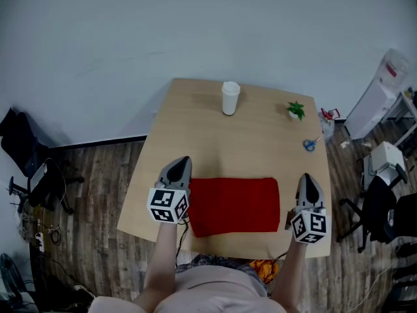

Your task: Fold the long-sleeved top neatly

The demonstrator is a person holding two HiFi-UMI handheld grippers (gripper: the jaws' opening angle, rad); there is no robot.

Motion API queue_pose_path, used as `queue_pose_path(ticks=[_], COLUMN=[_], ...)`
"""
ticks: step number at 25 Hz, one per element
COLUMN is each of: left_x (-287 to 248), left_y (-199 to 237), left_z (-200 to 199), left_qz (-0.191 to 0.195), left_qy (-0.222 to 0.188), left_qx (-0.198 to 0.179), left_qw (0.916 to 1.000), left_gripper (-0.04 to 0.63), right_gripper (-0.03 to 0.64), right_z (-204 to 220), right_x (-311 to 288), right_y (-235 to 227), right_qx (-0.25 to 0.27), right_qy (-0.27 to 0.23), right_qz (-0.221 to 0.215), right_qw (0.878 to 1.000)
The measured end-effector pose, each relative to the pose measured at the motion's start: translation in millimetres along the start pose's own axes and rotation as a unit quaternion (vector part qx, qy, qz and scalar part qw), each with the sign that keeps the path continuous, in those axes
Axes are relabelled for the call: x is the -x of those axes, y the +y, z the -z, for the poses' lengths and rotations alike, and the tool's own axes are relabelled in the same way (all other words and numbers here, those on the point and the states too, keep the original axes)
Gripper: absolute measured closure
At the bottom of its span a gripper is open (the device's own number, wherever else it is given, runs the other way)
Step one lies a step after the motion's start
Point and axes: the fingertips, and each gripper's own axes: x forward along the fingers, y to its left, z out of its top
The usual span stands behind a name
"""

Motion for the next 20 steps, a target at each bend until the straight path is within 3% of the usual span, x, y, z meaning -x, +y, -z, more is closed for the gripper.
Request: queue_pose_path(ticks=[20], left_x=[0.5], left_y=[1.0], left_z=[4.4], left_qz=[0.002], left_qy=[0.005], left_qx=[0.004], left_qw=[1.0000], left_gripper=[0.594], right_gripper=[0.611], right_z=[4.5], right_x=[0.8], right_y=[4.8], right_qx=[-0.001], right_qy=[0.006], right_qz=[0.000], right_qw=[1.000])
